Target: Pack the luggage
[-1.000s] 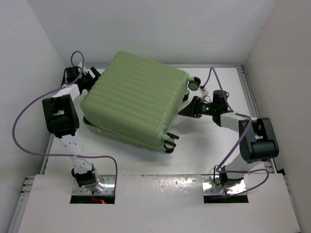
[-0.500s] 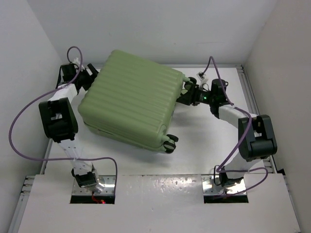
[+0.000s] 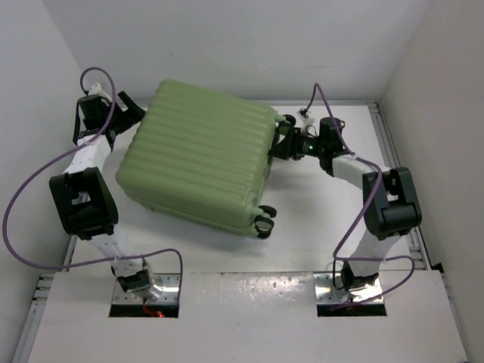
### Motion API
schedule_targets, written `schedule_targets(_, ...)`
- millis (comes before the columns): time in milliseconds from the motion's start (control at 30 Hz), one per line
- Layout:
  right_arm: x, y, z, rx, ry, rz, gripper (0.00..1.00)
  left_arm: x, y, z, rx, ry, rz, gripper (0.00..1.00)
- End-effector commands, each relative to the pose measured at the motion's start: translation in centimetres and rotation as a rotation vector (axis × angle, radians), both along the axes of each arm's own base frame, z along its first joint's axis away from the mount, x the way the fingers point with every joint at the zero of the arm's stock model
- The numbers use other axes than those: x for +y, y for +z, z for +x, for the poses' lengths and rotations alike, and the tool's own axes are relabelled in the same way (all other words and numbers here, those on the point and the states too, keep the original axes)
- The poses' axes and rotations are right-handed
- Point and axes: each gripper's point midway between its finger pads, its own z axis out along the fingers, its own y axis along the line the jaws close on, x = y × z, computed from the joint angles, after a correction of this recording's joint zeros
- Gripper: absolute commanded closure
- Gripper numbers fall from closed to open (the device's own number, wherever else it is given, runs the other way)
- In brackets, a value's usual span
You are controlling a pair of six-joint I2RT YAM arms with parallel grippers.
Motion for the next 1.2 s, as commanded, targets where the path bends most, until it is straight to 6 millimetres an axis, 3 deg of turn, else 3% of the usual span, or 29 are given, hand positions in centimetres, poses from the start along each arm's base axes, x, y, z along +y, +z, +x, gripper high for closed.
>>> schedule_targets(0,0.6,6.2,3.4,-0.23,-0.036,0.015,0.46,-0.6,4.9,-1.5,-0.08,-0.014,-0.007,0.01)
schedule_targets(33,0.2,6.7,3.5,-0.231,-0.045,0.019,0.46,0.2,5.6,-1.4,-0.097,-0.005,0.013,0.01)
schedule_targets(133,-1.7,7.6,3.4,-0.235,-0.067,0.024,0.45,2.3,5.2,-1.1,-0.017,-0.009,0.085,0.02)
schedule_targets(200,-3.7,8.1,3.2,-0.24,-0.094,0.021,0.42,3.3,3.1,-1.4,0.078,-0.029,0.116,0.06)
schedule_targets(233,-3.9,8.1,2.0,-0.206,-0.062,0.029,0.38,4.0,2.1,-1.7,0.119,-0.039,0.12,0.09)
schedule_targets(267,-5.4,8.9,1.9,-0.225,-0.077,0.022,0.37,4.7,0.1,-2.4,0.202,-0.059,0.131,0.1)
schedule_targets(300,-5.6,8.5,1.1,-0.205,-0.04,0.03,0.35,4.4,-0.5,-3.0,0.236,-0.062,0.117,0.1)
schedule_targets(333,-5.5,10.4,-0.3,-0.262,0.003,0.033,0.34,5.2,-1.6,-3.4,0.258,-0.1,0.127,0.14)
schedule_targets(367,-7.4,10.2,-0.9,-0.24,-0.008,0.021,0.32,4.8,-2.6,-3.8,0.284,-0.141,0.127,0.16)
schedule_targets(433,-7.5,11.9,-3.4,-0.254,0.039,0.017,0.31,5.1,-5.0,-5.6,0.383,-0.185,0.154,0.18)
schedule_targets(467,-7.3,11.7,-4.7,-0.286,0.1,-0.019,0.31,4.8,-6.2,-6.1,0.414,-0.216,0.151,0.2)
schedule_targets(567,-5.3,14.9,-8.7,-0.366,0.24,-0.055,0.3,3.7,-8.5,-8.3,0.481,-0.306,0.149,0.2)
schedule_targets(633,-2.1,16.7,-12.2,-0.391,0.371,-0.056,0.3,2.7,-9.9,-9.6,0.519,-0.364,0.153,0.2)
schedule_targets(700,-1.0,17.0,-14.8,-0.419,0.454,-0.07,0.3,1.6,-10.4,-9.8,0.52,-0.406,0.139,0.2)
schedule_targets(733,0.7,17.6,-16.6,-0.428,0.53,-0.052,0.3,0.8,-10.7,-10.0,0.519,-0.434,0.136,0.2)
schedule_targets(933,4.4,14.7,-22.4,-0.551,0.786,-0.161,0.39,-2.7,-13.9,-10.8,0.558,-0.493,0.084,0.26)
schedule_targets(1100,6.4,14.3,-24.5,-0.617,0.867,-0.206,0.42,-6.8,-16.0,-11.5,0.578,-0.512,0.06,0.52)
schedule_targets(1167,7.3,13.9,-25.0,-0.638,0.884,-0.206,0.42,-8.9,-16.5,-11.5,0.574,-0.511,0.033,0.56)
